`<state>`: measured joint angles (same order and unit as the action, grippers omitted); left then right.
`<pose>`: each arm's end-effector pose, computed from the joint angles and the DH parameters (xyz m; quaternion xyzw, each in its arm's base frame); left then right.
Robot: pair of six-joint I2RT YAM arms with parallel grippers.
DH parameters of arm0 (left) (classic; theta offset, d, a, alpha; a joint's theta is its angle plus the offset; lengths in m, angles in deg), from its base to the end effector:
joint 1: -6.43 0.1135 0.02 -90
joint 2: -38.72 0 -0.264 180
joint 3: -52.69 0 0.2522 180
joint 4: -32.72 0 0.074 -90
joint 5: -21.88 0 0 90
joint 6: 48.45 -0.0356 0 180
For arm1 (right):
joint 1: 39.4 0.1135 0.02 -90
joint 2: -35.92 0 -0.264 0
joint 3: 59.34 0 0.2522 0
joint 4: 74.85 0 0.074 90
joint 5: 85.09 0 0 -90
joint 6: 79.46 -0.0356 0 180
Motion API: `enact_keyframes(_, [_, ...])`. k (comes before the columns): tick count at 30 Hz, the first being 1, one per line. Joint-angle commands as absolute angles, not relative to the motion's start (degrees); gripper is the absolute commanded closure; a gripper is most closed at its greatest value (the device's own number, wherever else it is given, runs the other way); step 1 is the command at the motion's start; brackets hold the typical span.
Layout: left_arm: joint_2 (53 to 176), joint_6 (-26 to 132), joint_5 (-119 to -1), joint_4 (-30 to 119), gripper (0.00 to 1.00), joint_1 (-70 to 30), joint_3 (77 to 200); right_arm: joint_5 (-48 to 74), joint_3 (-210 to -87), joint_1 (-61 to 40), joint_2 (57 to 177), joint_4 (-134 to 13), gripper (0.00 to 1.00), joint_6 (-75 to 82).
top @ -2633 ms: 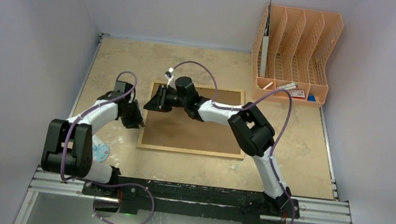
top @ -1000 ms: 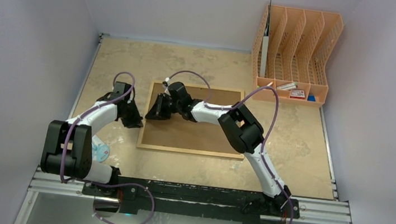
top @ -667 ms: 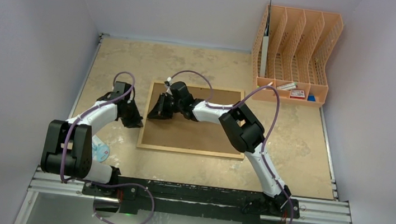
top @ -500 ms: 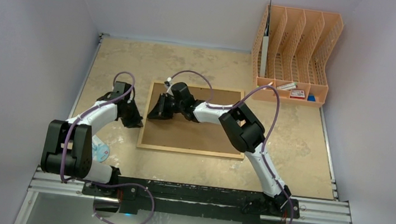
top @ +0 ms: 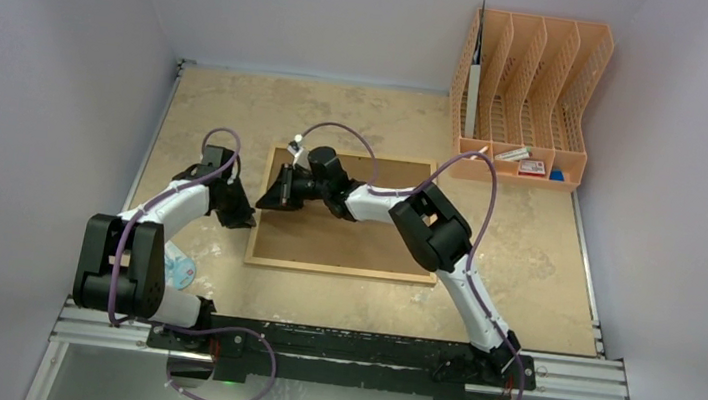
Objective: Put the photo into the frame
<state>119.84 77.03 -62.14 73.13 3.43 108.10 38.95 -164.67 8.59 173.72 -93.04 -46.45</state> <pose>0.2502 -0.0168 0.1649 -0.2629 0.9411 -0.1163 0.1782 0.3390 0.4061 0.1299 -0.1199 0.7667 0.6062 0.1740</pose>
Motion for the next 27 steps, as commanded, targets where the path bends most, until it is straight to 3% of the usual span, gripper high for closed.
enact_keyframes(1, [122.3,77.23,-62.95,72.32,0.9,3.49,105.83,39.32,-168.48,8.92,175.75,-89.07,0.89,-45.18])
enact_keyframes(16, [122.83,77.15,-63.35,72.45,0.91,3.62,105.82,34.66,-170.95,9.03,177.55,-72.12,0.91,-40.43])
enact_keyframes(27, [123.53,77.23,-63.17,72.39,0.92,3.71,105.75,34.71,-168.44,8.85,176.46,-70.74,0.92,-40.46])
